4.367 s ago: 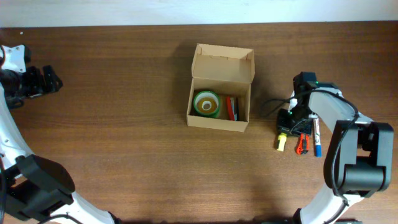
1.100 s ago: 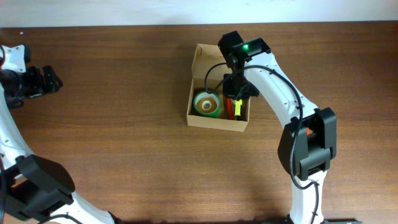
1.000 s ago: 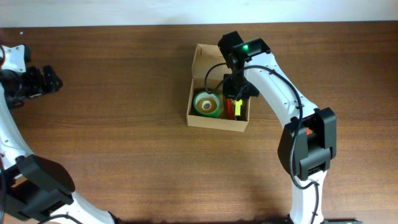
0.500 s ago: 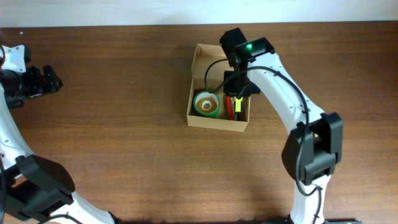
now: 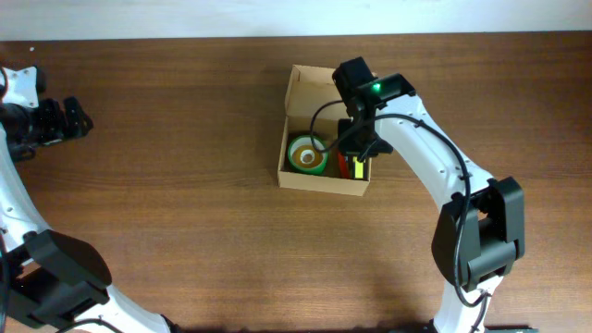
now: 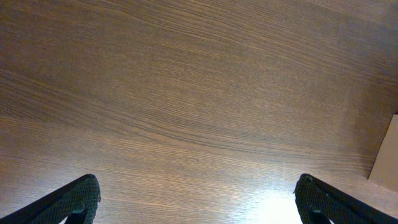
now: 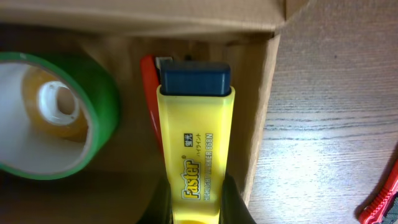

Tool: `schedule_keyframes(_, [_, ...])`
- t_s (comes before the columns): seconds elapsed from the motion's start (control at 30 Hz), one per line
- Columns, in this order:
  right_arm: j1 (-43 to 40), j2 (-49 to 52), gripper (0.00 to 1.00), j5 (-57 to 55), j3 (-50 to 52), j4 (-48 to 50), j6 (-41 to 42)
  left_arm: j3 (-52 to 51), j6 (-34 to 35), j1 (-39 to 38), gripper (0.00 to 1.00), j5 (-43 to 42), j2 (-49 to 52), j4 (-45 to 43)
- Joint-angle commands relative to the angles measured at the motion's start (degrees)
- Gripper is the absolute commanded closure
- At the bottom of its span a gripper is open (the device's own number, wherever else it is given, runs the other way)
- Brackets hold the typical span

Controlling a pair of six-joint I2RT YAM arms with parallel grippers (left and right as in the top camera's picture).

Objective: Pack container
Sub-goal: 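Lower the highlighter into the box next to the stapler and release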

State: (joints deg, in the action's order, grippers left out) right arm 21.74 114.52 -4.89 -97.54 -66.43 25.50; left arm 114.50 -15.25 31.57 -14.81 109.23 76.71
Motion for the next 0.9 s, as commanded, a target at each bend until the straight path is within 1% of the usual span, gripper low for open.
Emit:
schedule_keyframes(0.0, [0.07, -2.62, 0.96, 0.13, 0.83, 0.72, 0.46, -0.26, -0.72, 0.00, 0.00, -0.61, -0.15, -0.02])
schedule_keyframes(0.17, [0.07, -2.62, 0.96, 0.13, 1.40, 2.08, 0.52, -0.26, -0.72, 0.00, 0.00, -0.63, -0.15, 0.00])
schedule_keyframes(0.23, [0.07, -2.62, 0.96, 0.13, 2.23, 2.67, 1.92, -0.26, -0.72, 0.00, 0.00, -0.63, -0.15, 0.00])
schedule_keyframes(0.57, [0.07, -2.62, 0.96, 3.06, 9.09, 7.15, 3.74, -0.26, -0.72, -0.02, 0.00, -0.63, -0.15, -0.02])
schedule_keyframes(0.87, [0.07, -2.62, 0.96, 2.89, 9.73, 9.16, 5.05, -0.26, -0.72, 0.00, 0.00, -0.63, -0.15, 0.00])
